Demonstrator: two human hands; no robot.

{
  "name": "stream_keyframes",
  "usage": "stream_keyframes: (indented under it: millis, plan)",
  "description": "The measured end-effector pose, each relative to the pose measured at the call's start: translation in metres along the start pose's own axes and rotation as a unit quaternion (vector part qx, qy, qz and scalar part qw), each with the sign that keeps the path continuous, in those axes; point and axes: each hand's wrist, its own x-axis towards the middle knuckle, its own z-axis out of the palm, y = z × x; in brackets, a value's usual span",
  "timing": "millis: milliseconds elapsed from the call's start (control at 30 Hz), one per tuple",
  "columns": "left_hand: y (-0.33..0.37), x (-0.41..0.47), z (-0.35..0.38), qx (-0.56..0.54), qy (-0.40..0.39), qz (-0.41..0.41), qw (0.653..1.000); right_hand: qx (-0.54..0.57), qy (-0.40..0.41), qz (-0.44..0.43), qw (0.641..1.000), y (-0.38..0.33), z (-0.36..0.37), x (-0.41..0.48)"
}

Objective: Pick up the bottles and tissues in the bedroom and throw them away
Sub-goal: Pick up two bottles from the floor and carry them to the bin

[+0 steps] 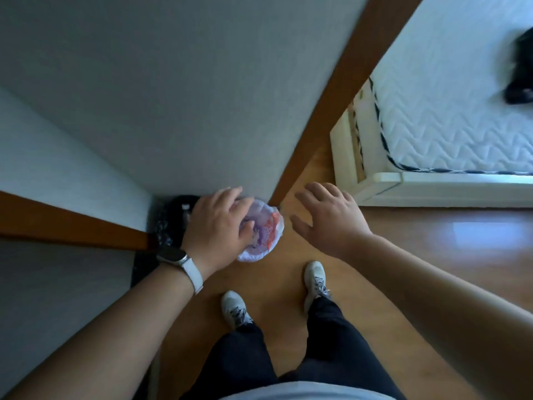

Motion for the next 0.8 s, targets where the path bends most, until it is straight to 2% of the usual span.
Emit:
stream_keyframes:
  millis: [300,500,800]
  plan:
    - [0.101,0.01,-0.07,0.025,0.032,0.092,0.995,-0.022,0.072,0.052,0.996,0.055,-0.075,-0.099]
    - [0.198,0.027,-0.076,0.032,0.029,0.133,0.99,-0.011,0.115,0.098,0.988,0.126,-0.114,-0.167]
    - [0.379,0.068,-0.063,0.054,0.015,0.273,0.96,0.027,0.148,0.217,0.965,0.259,-0.133,-0.295]
